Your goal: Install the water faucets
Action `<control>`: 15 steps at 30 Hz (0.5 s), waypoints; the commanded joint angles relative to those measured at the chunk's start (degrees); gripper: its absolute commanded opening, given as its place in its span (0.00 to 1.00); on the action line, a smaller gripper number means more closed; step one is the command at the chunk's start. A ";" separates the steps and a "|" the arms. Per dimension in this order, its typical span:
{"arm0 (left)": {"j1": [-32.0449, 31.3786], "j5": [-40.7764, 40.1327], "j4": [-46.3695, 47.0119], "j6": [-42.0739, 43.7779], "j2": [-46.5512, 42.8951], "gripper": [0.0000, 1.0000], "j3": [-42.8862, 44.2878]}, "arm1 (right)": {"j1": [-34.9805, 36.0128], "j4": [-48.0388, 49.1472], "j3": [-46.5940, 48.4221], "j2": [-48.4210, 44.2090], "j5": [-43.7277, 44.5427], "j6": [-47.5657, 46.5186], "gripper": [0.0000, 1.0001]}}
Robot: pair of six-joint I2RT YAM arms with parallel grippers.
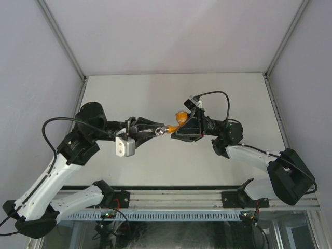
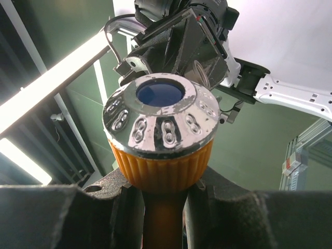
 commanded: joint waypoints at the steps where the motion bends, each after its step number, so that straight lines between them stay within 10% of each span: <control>1: -1.58 1.81 2.55 -0.03 -1.12 0.22 0.30 | 0.28 1.28 2.54 -0.87 8.50 5.81 0.00; 15: -1.57 -0.49 11.63 -8.96 -3.50 0.69 -3.97 | 0.46 1.79 2.39 -1.01 10.62 -2.83 0.00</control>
